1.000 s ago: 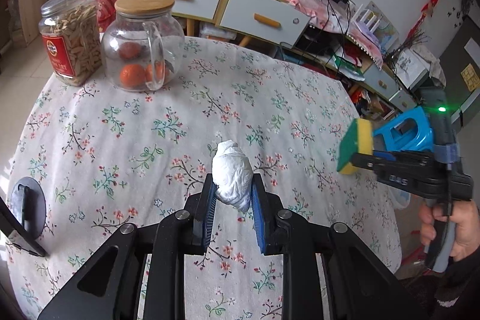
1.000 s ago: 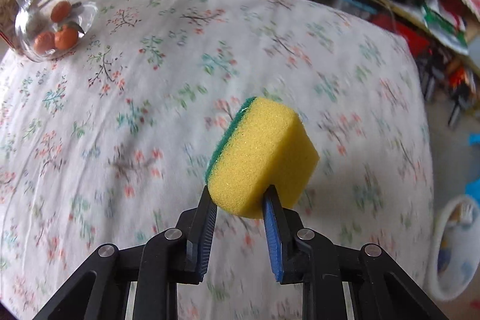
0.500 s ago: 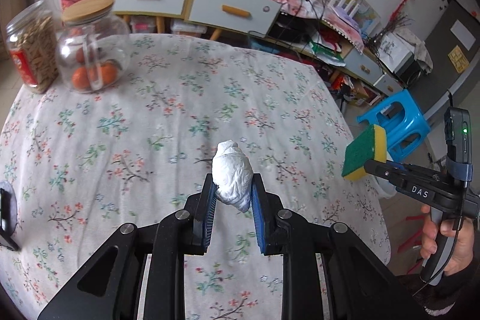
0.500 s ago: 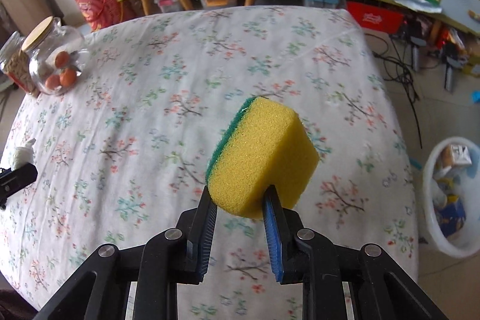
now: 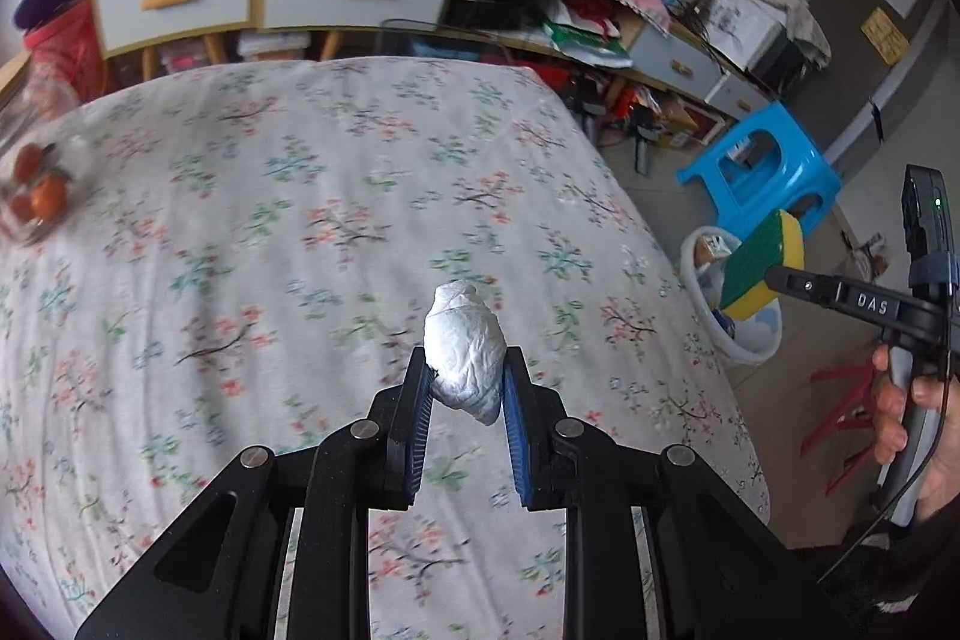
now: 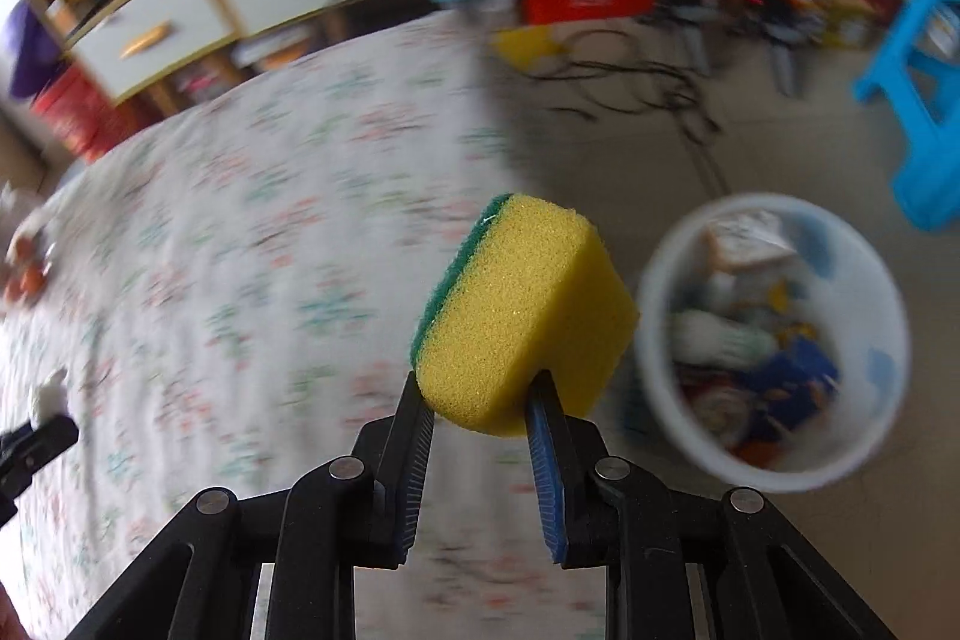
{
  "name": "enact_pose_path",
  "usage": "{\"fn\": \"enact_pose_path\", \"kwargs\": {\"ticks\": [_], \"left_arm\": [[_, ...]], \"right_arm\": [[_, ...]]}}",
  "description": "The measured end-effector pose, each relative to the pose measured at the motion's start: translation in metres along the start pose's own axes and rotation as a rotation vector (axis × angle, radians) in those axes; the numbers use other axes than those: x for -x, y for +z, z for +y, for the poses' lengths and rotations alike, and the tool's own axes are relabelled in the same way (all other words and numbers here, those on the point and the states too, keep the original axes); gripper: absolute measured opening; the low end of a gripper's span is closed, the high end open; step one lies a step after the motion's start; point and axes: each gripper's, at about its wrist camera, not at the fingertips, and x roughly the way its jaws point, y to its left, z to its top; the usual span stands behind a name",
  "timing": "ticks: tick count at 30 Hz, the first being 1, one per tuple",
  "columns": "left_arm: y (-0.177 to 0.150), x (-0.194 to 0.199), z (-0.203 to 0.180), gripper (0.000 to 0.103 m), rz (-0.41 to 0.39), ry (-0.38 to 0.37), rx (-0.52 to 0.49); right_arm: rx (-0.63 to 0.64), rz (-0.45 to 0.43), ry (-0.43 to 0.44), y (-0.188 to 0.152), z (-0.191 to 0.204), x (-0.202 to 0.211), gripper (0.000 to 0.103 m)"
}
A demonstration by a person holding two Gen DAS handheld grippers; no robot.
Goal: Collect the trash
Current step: 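Carry the sponge to the bin and open the right tool while the left tool carries the tissue, then open the left tool over the bin to drop the white tissue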
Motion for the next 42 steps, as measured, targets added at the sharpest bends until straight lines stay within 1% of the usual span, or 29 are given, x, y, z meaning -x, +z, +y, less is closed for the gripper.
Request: {"fn": "enact_pose_path", "kwargs": {"ticks": [3, 7, 11, 12, 13, 14, 15, 16, 17, 19, 22, 27, 30, 33, 37, 39, 40, 41, 42], "left_arm": [[0.005, -0.014, -0.022, 0.024, 0.016, -0.015, -0.04], [0.006, -0.031, -0.044, 0.024, 0.049, -0.019, -0.1], [0.011, -0.048, -0.069, 0.024, 0.073, -0.026, -0.153], [0.014, -0.053, -0.077, 0.024, 0.077, -0.034, -0.163], [0.017, -0.055, -0.083, 0.024, 0.079, -0.042, -0.17], [0.019, -0.058, -0.091, 0.024, 0.081, -0.05, -0.181], [0.021, -0.062, -0.101, 0.024, 0.083, -0.059, -0.195], [0.024, -0.065, -0.111, 0.024, 0.084, -0.07, -0.212], [0.026, -0.068, -0.12, 0.024, 0.085, -0.081, -0.232], [0.03, -0.075, -0.142, 0.024, 0.087, -0.096, -0.273], [0.033, -0.086, -0.171, 0.024, 0.101, -0.123, -0.322], [0.032, -0.113, -0.215, 0.024, 0.133, -0.156, -0.393], [0.03, -0.128, -0.236, 0.024, 0.146, -0.168, -0.423], [0.028, -0.144, -0.257, 0.025, 0.151, -0.166, -0.458], [0.03, -0.158, -0.275, 0.025, 0.141, -0.149, -0.476], [0.032, -0.165, -0.282, 0.028, 0.131, -0.159, -0.478], [0.033, -0.169, -0.284, 0.036, 0.139, -0.164, -0.476], [0.034, -0.173, -0.286, 0.051, 0.152, -0.164, -0.471], [0.036, -0.175, -0.287, 0.059, 0.152, -0.149, -0.462]], "right_arm": [[-0.082, -0.001, -0.003, 0.002, -0.039, 0.005, 0.028], [-0.173, 0.003, -0.04, 0.001, -0.09, 0.007, 0.028], [-0.263, 0.003, -0.056, -0.001, -0.129, 0.005, 0.029], [-0.28, -0.007, -0.052, -0.002, -0.135, 0.006, 0.03], [-0.299, -0.028, -0.046, -0.002, -0.142, 0.006, 0.034], [-0.312, -0.046, -0.041, -0.004, -0.147, 0.006, 0.034], [-0.324, -0.058, -0.039, -0.004, -0.151, 0.005, 0.041], [-0.344, -0.05, -0.043, -0.005, -0.156, 0.003, 0.054], [-0.364, -0.039, -0.047, -0.007, -0.159, 0.001, 0.058], [-0.395, -0.032, -0.034, -0.008, -0.166, 0.003, 0.059], [-0.405, -0.038, -0.036, -0.011, -0.173, 0.013, 0.059], [-0.404, -0.021, -0.068, -0.021, -0.185, 0.027, 0.062], [-0.394, -0.019, -0.095, -0.027, -0.195, 0.033, 0.065], [-0.393, -0.018, -0.115, -0.036, -0.207, 0.04, 0.066], [-0.411, -0.016, -0.135, -0.045, -0.225, 0.046, 0.067], [-0.423, -0.016, -0.133, -0.047, -0.231, 0.048, 0.067], [-0.429, -0.015, -0.131, -0.049, -0.235, 0.05, 0.067], [-0.431, -0.017, -0.129, -0.05, -0.236, 0.05, 0.067], [-0.433, -0.017, -0.128, -0.05, -0.239, 0.051, 0.067]]}}
